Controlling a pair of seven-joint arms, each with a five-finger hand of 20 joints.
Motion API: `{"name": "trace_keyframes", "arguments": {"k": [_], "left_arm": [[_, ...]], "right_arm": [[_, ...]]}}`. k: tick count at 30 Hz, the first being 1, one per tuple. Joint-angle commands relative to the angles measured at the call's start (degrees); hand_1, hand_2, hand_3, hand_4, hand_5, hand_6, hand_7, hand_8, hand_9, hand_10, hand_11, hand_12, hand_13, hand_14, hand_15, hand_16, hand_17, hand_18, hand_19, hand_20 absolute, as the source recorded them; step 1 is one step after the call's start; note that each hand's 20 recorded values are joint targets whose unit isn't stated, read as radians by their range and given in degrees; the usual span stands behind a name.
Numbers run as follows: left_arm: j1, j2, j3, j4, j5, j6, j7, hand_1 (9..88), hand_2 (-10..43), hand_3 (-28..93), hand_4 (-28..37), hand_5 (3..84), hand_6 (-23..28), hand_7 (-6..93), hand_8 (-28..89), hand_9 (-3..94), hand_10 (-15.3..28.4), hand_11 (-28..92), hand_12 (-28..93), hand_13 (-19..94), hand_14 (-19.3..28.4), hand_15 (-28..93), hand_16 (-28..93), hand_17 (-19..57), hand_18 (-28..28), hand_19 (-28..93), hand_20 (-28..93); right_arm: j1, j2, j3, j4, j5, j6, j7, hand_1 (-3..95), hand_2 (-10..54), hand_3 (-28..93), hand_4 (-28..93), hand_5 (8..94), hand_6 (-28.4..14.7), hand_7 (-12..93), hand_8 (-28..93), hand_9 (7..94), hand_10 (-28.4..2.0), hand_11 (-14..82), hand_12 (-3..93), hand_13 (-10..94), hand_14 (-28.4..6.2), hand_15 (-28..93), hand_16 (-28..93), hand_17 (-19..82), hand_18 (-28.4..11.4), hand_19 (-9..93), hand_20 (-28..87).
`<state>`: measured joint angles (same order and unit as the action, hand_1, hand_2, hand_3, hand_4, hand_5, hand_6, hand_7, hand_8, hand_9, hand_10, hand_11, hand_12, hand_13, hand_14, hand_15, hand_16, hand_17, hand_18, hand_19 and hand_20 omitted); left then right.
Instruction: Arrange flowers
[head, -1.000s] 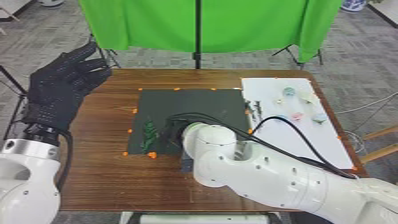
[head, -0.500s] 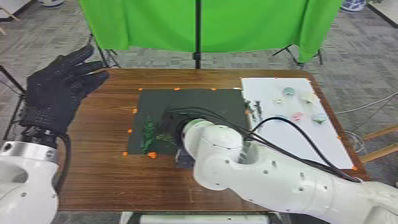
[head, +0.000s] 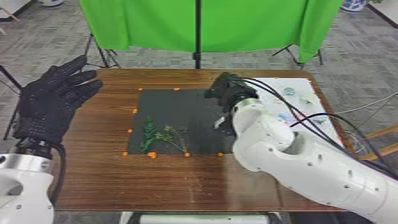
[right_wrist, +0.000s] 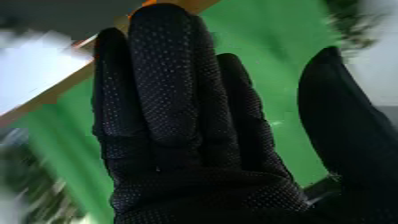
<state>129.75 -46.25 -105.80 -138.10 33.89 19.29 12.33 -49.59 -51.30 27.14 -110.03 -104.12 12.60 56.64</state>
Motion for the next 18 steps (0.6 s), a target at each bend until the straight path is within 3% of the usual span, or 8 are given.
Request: {"name": "trace_keyframes", "arguments": {"k": [1,6,11,17,18], "left_arm": [[0.2,-0.89,1.3,0.06,-0.08,0.38,0.3,21.1,10.0,77,-28.2,37.9,11.0,12.7,-9,30.8,20.4,29,10,23,26.9,52,-10,-9.6,23.6,58,8],[0.4,-1.27,1.18,-0.08,0.15,0.59,0.25,21.0,10.1,77,-28.3,37.8,11.0,12.6,-9,30.7,20.3,29,11,23,26.8,52,-10,-9.6,23.6,58,8],[0.2,-1.42,1.4,-0.14,0.3,0.44,-0.45,21.0,10.1,77,-28.3,37.7,11.0,12.7,-9,30.6,20.4,29,11,23,26.7,52,-10,-9.6,23.6,58,8],[0.1,-1.32,1.75,-0.09,0.16,0.46,-0.13,21.7,10.1,77,-28.1,37.7,11.0,12.7,-9,30.6,20.4,29,11,23,26.7,52,-10,-9.6,23.6,58,8],[-0.4,-1.48,1.86,0.06,0.19,0.15,-0.69,21.7,10.1,77,-28.0,37.7,11.0,12.7,-9,30.6,20.4,30,11,23,26.8,52,-10,-9.6,23.6,58,8]], "right_arm": [[4.3,3.3,-1.3,8.2,-1.1,-6.0,5.7,27.7,1.4,77,-21,55.0,-7.3,13,-11,71.3,-20.1,23.2,15.4,73,-14.1,58,13,45,-22.5,92,-17],[3.7,2.3,-0.3,10.5,-1.5,-15.3,9.2,29.0,-0.3,75,-21,55.4,-9.2,12,-11,69.7,-20.8,24.4,15.6,72,-14.2,61,13,45,-22.7,93,-18],[1.5,1.8,0.7,11.0,-0.1,-20.3,10.9,30.4,-2.7,71,-21,58.0,-12.2,11,-10,68.8,-22.2,24.5,15.3,72,-14.3,63,13,50,-20.3,93,-21],[0.4,1.4,-0.4,11.2,-0.3,-21.7,11.1,30.8,-4.1,69,-21,59.9,-13.3,10,-10,68.6,-22.6,24.3,15.3,72,-14.2,63,13,50,-20.2,93,-22],[0.4,1.4,-0.7,11.3,-0.7,-22.0,11.1,30.7,-4.4,69,-21,60.0,-13.3,10,-10,68.5,-22.6,24.3,15.4,72,-14.2,63,13,50,-20.3,93,-22]]}}
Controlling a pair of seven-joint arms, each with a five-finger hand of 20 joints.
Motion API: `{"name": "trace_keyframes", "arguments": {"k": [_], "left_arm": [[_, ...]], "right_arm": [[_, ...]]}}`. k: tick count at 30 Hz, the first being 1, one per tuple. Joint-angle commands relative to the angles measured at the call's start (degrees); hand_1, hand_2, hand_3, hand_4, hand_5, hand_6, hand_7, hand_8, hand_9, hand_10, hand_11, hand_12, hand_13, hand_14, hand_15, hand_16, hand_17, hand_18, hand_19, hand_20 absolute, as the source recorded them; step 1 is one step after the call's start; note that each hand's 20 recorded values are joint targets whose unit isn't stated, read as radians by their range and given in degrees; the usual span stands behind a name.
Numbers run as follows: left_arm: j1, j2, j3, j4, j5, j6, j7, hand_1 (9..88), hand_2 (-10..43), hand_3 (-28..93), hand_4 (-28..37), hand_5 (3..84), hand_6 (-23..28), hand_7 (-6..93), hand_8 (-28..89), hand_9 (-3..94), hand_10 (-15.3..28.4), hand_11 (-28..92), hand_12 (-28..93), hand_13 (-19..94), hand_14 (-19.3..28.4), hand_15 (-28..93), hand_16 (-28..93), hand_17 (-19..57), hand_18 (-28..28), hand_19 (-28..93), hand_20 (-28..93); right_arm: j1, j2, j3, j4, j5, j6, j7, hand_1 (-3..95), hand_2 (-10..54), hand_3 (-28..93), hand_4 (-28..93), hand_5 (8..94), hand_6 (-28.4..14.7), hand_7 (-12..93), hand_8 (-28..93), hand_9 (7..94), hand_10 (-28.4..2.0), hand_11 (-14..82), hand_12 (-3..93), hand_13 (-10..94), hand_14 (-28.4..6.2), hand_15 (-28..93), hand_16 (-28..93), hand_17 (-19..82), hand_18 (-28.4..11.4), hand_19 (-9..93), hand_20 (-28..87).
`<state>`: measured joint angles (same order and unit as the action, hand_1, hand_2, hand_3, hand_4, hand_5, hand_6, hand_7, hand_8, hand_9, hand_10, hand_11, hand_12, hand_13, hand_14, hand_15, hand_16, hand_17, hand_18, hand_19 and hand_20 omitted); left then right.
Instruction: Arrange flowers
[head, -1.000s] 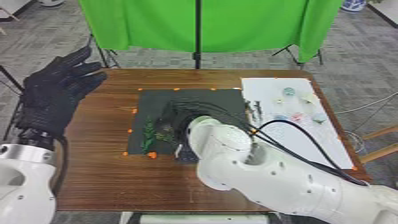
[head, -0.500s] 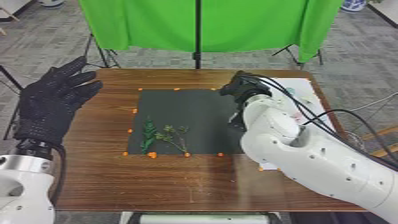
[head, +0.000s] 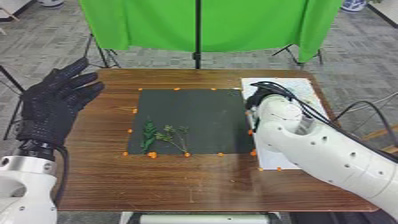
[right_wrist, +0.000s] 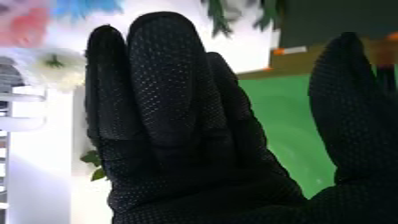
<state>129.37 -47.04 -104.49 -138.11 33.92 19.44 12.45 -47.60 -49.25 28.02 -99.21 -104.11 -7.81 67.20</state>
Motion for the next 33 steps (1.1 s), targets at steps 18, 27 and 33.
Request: {"name": "trace_keyframes", "arguments": {"k": [18,27,33], "left_arm": [[-0.3,-0.65,1.28,0.14,-0.02,-0.14,-0.4,21.8,10.1,77,-28.0,37.7,11.1,12.9,-9,30.9,20.5,30,11,23,27.0,53,-10,-9.5,23.5,58,9],[-0.7,-0.87,1.32,0.28,0.11,-0.32,-0.61,21.7,10.2,77,-28.0,37.8,11.1,12.9,-9,31.1,20.7,30,10,23,27.0,53,-10,-9.5,23.5,58,9],[-0.6,-0.99,1.4,0.22,0.07,-0.25,-0.73,21.5,10.2,77,-28.0,37.8,11.1,12.9,-9,31.0,20.6,30,10,23,27.0,53,-10,-9.5,23.4,58,9]], "right_arm": [[2.5,-1.2,-12.9,7.7,-8.2,3.4,0.9,37.6,-8.4,71,-24,68.0,-8.0,18,-11,75.6,-17.3,29.7,16.7,76,-10.2,63,14,52,-18.4,93,-15],[2.8,-0.7,-15.3,9.5,-11.6,8.9,-0.8,56.0,-9.5,67,-28,78.4,-2.2,32,6,89.4,-9.5,26.5,29.3,85,-4.3,60,19,53,-17.0,93,3],[2.8,0.2,-15.1,9.0,-13.6,14.2,-1.3,56.8,-9.5,70,-28,80.2,-1.9,32,9,91.6,-8.6,25.7,30.7,87,-3.9,60,20,53,-17.5,93,11]]}}
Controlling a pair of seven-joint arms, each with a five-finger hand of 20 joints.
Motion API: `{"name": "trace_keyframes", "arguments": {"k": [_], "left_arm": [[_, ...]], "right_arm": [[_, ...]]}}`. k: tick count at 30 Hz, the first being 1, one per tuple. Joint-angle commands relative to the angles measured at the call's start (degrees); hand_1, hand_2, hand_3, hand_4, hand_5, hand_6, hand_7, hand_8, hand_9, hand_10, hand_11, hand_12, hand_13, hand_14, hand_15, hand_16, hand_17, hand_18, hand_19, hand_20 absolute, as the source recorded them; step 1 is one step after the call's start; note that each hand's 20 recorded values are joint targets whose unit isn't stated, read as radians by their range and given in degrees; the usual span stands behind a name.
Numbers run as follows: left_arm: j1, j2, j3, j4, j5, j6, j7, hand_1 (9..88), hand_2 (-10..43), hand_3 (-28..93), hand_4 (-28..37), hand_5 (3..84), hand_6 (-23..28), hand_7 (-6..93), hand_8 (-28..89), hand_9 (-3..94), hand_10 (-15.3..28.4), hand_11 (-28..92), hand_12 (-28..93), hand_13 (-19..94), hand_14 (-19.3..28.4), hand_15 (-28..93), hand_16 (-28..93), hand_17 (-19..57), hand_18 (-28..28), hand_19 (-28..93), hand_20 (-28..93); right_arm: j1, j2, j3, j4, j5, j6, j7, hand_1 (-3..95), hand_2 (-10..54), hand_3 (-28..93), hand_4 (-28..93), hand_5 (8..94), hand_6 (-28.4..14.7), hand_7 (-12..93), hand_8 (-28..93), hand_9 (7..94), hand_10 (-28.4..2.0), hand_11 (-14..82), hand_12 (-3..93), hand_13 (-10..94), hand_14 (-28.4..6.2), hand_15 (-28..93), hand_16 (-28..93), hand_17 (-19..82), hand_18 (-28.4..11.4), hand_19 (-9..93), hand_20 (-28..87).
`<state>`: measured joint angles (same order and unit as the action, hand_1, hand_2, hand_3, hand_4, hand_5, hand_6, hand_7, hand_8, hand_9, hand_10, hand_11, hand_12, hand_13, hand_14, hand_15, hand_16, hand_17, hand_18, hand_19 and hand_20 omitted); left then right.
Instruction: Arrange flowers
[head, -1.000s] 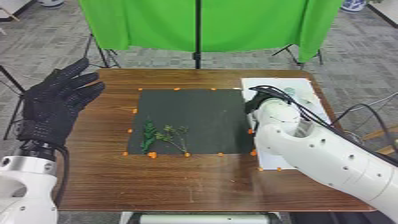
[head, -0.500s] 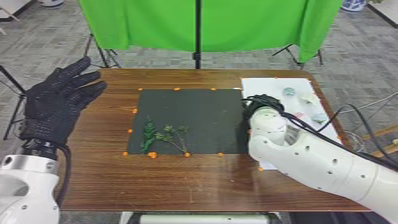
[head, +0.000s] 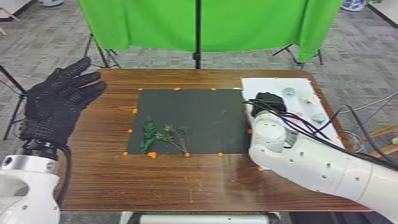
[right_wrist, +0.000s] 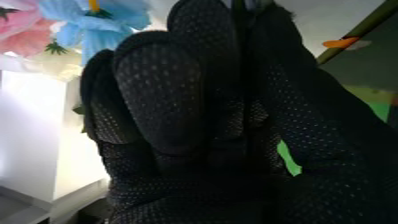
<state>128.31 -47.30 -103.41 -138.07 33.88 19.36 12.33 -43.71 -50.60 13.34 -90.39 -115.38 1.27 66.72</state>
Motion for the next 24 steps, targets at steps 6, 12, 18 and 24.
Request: {"name": "trace_keyframes", "arguments": {"k": [6,12,18,24], "left_arm": [[0.8,-0.72,0.31,0.08,0.12,-0.15,-0.54,21.6,10.2,77,-28.1,37.8,11.1,12.8,-9,31.1,20.6,30,10,23,26.9,53,-10,-9.5,23.4,58,9],[1.2,-0.86,0.16,-0.15,0.12,0.25,-0.44,21.6,10.2,77,-28.1,37.9,11.1,12.8,-9,31.1,20.7,30,10,23,27.0,53,-10,-9.5,23.4,58,9],[1.8,-0.88,-0.31,-0.4,0.13,0.5,-0.2,21.5,10.2,77,-28.0,37.9,11.2,12.8,-9,31.1,20.7,30,10,23,27.1,53,-10,-9.5,23.4,58,9],[2.4,-0.82,-0.82,-0.75,0.2,0.7,-0.15,21.6,10.3,77,-28.0,37.9,11.1,12.8,-9,31.1,20.6,30,10,23,27.0,53,-10,-9.5,23.4,58,9]], "right_arm": [[0.6,2.5,-0.6,-1.0,-4.4,11.3,-0.8,55.4,-9.5,74,-28,80.3,-2.6,32,15,91.5,-9.0,29.0,29.1,87,-3.7,61,20,53,-17.9,93,16],[1.8,2.9,0.5,-2.3,-6.6,13.8,-0.6,54.4,-9.5,77,-28,81.2,-3.6,31,17,91.4,-9.3,31.8,28.0,88,-3.7,63,21,54,-18.4,93,20],[2.7,3.0,0.9,-4.5,-7.5,15.1,-1.1,54.5,-9.5,77,-28,81.9,-3.9,30,17,91.7,-9.3,32.8,27.3,88,-3.7,63,21,55,-18.5,93,22],[1.0,2.3,2.8,-10.0,-8.2,13.2,-2.2,54.5,-9.5,78,-27,82.5,-4.3,29,18,92.2,-9.2,33.1,27.0,89,-3.8,64,21,55,-19.0,93,24]]}}
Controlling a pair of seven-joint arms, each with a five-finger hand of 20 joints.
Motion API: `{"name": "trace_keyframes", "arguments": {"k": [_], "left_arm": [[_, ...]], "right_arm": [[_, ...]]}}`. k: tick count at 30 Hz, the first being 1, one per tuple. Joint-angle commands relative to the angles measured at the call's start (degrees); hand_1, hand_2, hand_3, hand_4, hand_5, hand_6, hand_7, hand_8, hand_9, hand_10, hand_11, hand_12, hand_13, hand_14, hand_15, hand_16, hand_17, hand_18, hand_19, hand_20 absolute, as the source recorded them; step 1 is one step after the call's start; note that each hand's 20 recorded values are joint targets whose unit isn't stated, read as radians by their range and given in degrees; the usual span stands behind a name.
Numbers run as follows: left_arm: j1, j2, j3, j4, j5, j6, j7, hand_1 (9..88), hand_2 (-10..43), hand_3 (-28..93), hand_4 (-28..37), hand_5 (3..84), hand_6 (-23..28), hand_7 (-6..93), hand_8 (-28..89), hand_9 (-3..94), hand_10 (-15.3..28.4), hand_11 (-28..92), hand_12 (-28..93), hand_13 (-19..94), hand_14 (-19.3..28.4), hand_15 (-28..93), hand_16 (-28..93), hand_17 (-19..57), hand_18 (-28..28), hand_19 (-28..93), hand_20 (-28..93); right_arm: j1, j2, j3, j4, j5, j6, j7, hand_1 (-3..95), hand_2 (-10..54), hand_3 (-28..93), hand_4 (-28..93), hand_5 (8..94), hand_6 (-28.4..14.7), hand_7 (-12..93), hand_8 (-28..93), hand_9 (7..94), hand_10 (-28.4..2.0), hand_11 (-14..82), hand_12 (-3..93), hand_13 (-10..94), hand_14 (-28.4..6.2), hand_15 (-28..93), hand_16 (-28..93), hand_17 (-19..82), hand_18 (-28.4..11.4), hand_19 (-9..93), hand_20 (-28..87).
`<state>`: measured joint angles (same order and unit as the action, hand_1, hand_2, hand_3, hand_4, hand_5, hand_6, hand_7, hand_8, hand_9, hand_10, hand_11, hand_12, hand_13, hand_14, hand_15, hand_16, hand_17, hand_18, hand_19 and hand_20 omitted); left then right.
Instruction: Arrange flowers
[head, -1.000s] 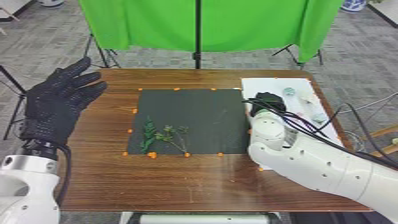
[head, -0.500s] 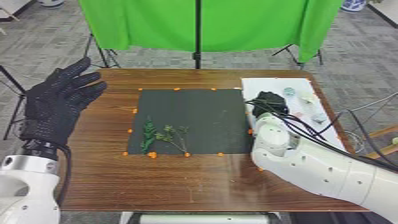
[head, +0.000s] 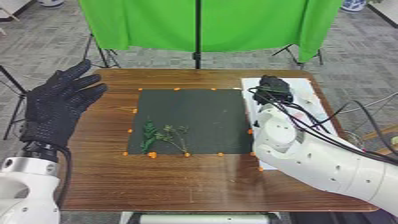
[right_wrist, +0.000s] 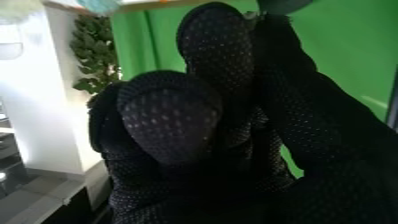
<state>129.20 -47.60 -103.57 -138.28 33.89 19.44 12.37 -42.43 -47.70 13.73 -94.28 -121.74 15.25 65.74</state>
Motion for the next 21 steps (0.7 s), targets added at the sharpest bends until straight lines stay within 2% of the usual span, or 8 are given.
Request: {"name": "trace_keyframes", "arguments": {"k": [1,9,15,21], "left_arm": [[1.7,-0.62,-0.78,-0.6,0.15,0.56,-0.11,21.6,10.2,77,-28.0,37.9,11.1,12.9,-9,31.1,20.5,30,10,23,26.9,53,-10,-9.5,23.4,58,9],[1.7,-0.55,-0.99,-0.62,0.26,0.49,-0.28,21.6,10.3,77,-28.1,37.9,11.2,12.7,-9,31.1,20.7,30,10,23,27.1,53,-10,-9.5,23.4,58,9],[1.9,-0.44,-1.09,-0.57,0.13,0.48,-0.12,21.6,10.2,77,-28.0,38.0,11.1,12.8,-9,31.2,20.6,30,10,23,27.0,53,-10,-9.5,23.4,58,9],[1.7,-0.74,-1.39,-0.5,0.36,0.27,-1.07,21.6,10.3,76,-27.9,38.0,11.1,12.8,-9,31.2,20.6,30,10,23,27.0,53,-10,-9.5,23.4,58,9]], "right_arm": [[-0.7,-1.0,2.6,-7.1,-2.0,-1.2,-1.3,54.5,-9.5,78,-27,82.6,-4.4,29,19,92.2,-9.2,33.2,27.1,89,-3.9,64,21,55,-19.1,93,24],[-5.3,-4.5,3.4,-11.6,-1.2,-5.1,-2.4,54.7,-9.5,77,-26,83.4,-4.6,28,20,92.8,-9.3,33.0,27.3,89,-4.1,64,21,55,-19.7,93,27],[-7.3,-5.0,0.2,-12.2,-0.6,-7.0,-2.2,54.8,-9.5,77,-26,83.9,-4.8,27,20,93.0,-9.3,32.9,27.4,89,-4.3,64,21,55,-19.9,93,27],[-8.9,-4.8,-1.3,-13.5,-0.6,-8.4,-2.6,54.9,-9.5,77,-26,84.1,-4.8,27,20,93.0,-9.4,32.8,27.5,89,-4.4,64,21,55,-20.0,93,28]]}}
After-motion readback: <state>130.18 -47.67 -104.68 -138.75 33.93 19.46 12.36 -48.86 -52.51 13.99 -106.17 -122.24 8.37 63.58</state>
